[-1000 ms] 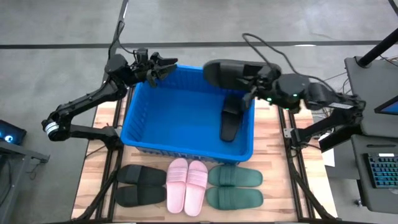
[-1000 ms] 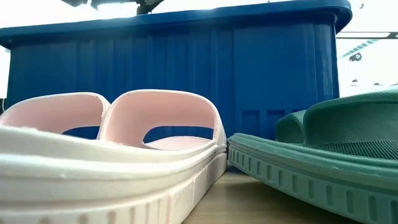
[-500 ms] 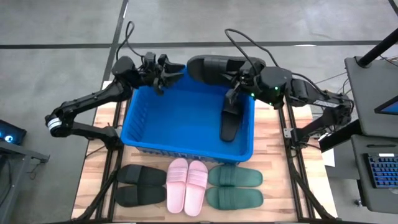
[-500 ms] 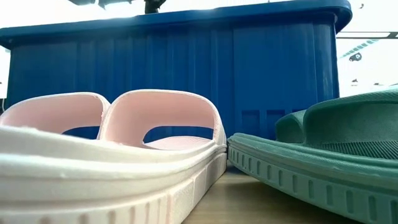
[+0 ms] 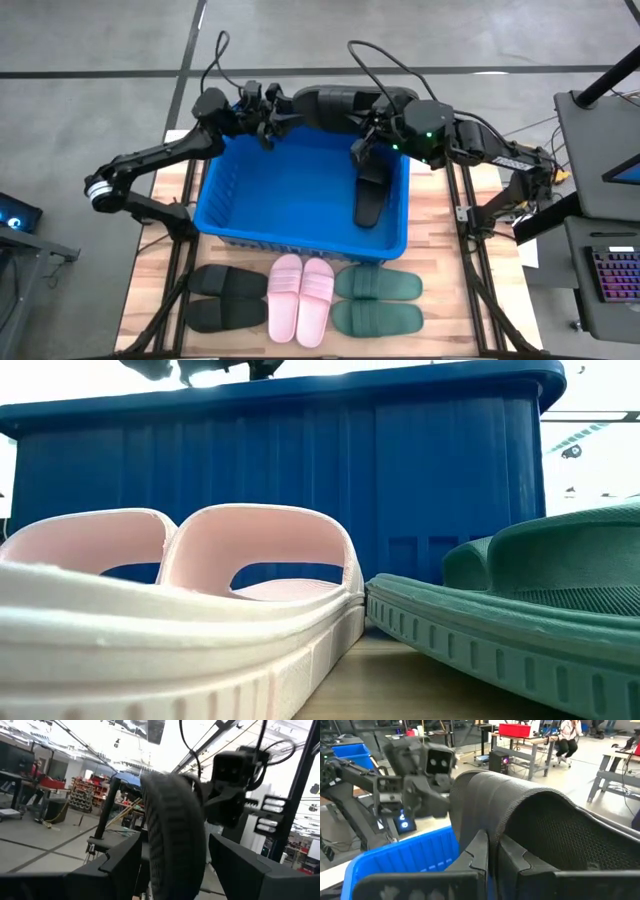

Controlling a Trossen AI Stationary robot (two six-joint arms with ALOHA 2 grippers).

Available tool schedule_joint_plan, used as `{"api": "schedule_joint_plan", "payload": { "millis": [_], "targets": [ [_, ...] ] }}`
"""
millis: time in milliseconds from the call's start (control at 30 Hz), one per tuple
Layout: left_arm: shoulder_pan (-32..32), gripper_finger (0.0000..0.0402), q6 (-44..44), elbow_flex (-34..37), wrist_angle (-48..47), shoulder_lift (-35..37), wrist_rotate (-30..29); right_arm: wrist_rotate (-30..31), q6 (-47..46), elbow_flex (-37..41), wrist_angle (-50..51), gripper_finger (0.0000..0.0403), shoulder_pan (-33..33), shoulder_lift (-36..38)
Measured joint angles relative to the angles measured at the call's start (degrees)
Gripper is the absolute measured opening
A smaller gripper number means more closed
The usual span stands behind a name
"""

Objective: Pick and place slides into bin
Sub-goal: Put the black slide into the blue bin

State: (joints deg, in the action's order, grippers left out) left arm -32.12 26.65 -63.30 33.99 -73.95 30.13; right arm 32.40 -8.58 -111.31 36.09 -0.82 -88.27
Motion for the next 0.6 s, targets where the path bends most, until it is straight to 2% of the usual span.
{"api": "schedule_joint_plan", "payload": {
  "millis": [133, 233, 367, 500, 533, 600],
  "targets": [
    [0.02, 0.0213, 0.02, -0.95, 0.07, -1.37, 0.00, -0.72, 1.02, -2.10, 0.08, 0.0011, -0.13, -1.41],
    [-0.02, 0.0193, -0.05, -1.06, 0.05, -1.60, -0.02, -1.35, 0.90, -2.85, 0.12, 0.0011, -0.33, -1.79],
    [-0.04, 0.0132, -1.81, -1.06, 0.10, -1.41, 0.47, -1.35, 1.09, -2.90, 0.10, 0.0011, -0.37, -1.65],
    [-0.23, 0.0042, -3.22, -1.02, 0.11, -1.10, 0.30, -1.74, 1.59, -3.11, -0.04, 0.0012, -0.33, -1.49],
    [-0.26, 0.0027, -3.21, -1.02, 0.10, -1.10, 0.28, -1.74, 1.96, -3.20, 0.04, 0.0012, -0.31, -1.49],
    [-0.28, 0.0026, -3.05, -1.02, 0.11, -1.04, 0.30, -2.54, 2.37, -3.41, 0.00, 0.0012, -0.33, -1.50]
  ]
}}
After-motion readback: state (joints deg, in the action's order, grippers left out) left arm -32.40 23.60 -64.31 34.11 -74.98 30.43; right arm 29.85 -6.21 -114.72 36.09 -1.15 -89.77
